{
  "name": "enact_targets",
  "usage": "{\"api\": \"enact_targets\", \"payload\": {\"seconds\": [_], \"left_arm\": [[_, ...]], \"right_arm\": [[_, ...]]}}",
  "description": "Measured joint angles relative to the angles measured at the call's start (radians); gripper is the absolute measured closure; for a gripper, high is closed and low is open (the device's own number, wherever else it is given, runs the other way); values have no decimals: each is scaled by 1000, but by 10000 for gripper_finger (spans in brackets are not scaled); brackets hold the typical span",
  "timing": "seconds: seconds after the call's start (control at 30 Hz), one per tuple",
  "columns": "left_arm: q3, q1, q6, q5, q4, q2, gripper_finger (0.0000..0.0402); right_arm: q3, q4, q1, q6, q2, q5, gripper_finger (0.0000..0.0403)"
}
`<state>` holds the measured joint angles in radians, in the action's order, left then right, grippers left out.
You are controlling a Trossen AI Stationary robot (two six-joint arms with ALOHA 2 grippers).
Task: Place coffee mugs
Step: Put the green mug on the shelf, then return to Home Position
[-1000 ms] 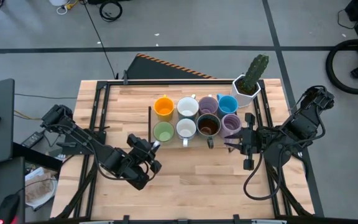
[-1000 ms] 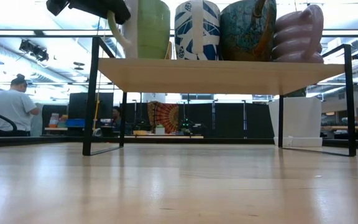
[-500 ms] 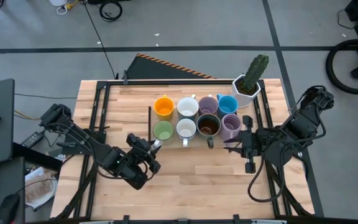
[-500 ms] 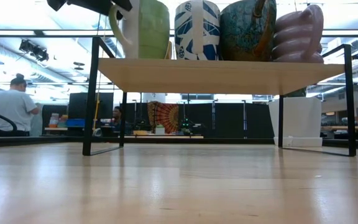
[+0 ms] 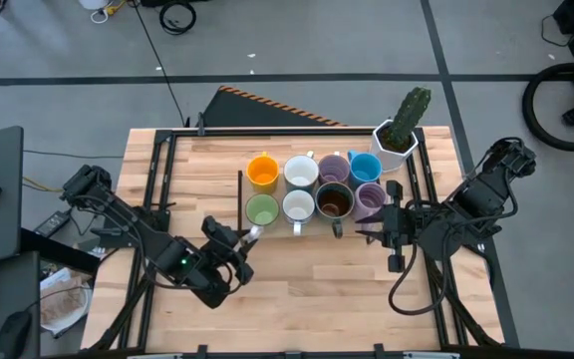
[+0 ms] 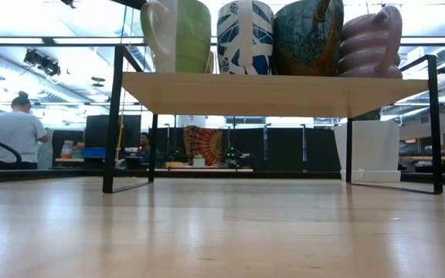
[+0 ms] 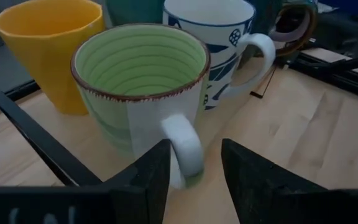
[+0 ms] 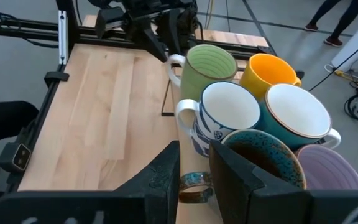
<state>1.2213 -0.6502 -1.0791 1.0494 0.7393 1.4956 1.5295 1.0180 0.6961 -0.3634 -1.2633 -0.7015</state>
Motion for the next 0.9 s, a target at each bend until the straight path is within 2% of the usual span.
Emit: {"api": "enact_targets", "payload": {"seconds": [0.33, 0.57, 0.77, 0.9], "left_arm": [[0, 5, 217, -1, -173, 0, 251], [-1, 27, 274, -8, -212, 4, 251], [-2, 24, 460, -86, -339, 3, 251], [-2, 57, 542, -190, -381, 2, 251]], "right_arm": [[0, 0, -1, 19, 0, 24, 312], [0, -2, -1, 23, 0, 41, 312], [0, -2, -1, 33, 0, 41, 312], [0, -3, -7, 23, 0, 41, 312]]}}
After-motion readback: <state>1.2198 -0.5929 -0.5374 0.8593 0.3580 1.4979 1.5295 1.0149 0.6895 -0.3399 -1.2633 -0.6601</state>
